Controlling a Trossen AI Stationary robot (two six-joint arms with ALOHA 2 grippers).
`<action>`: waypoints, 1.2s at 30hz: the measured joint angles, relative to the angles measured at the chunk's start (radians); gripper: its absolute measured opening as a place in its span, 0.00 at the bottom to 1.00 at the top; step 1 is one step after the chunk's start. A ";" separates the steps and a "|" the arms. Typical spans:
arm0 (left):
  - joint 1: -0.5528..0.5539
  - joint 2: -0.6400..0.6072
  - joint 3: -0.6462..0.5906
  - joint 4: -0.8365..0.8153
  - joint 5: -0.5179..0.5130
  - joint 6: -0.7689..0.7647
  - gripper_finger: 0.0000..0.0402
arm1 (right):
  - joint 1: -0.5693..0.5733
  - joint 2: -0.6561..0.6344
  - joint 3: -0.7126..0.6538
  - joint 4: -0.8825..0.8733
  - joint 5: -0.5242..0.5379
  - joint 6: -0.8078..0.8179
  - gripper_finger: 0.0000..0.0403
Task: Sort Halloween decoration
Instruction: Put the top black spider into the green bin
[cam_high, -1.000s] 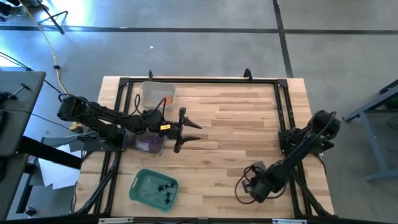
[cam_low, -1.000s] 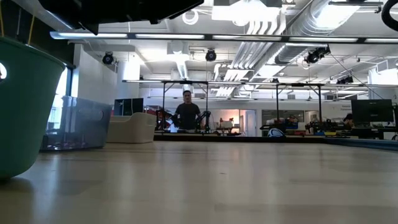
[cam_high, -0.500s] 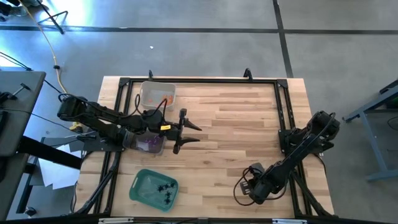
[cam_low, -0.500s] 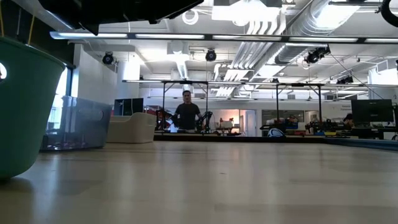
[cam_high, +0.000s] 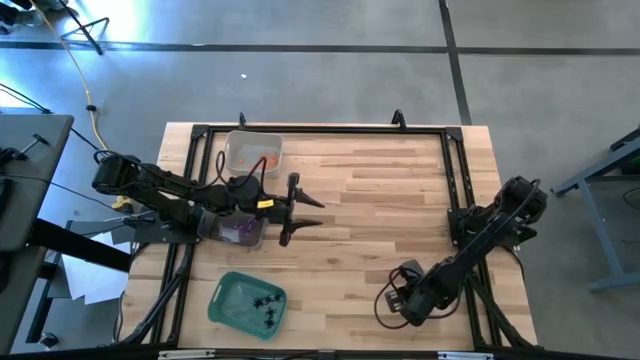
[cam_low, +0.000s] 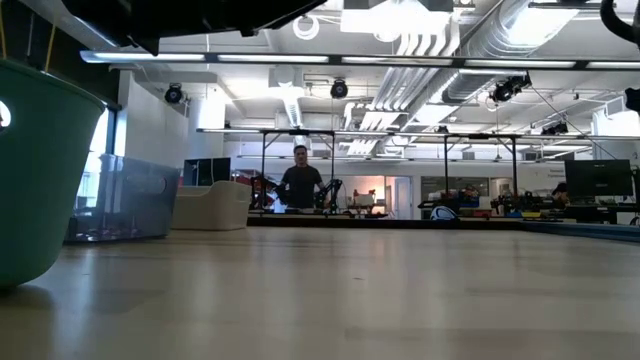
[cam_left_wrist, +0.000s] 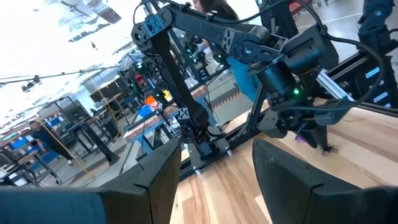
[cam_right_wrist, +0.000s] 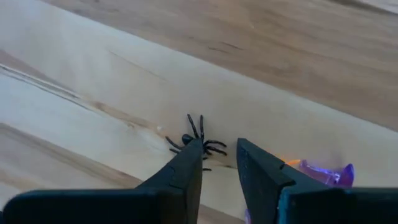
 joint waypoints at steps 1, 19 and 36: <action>0.000 0.000 0.000 0.005 -0.003 0.000 0.46 | 0.001 0.000 0.000 0.002 0.002 0.000 0.26; -0.004 0.000 0.000 0.001 0.044 -0.017 0.46 | 0.000 0.030 0.002 0.082 0.038 -0.019 0.38; -0.004 0.000 0.000 -0.029 0.075 -0.009 0.46 | -0.068 0.055 0.002 0.081 -0.060 -0.183 0.23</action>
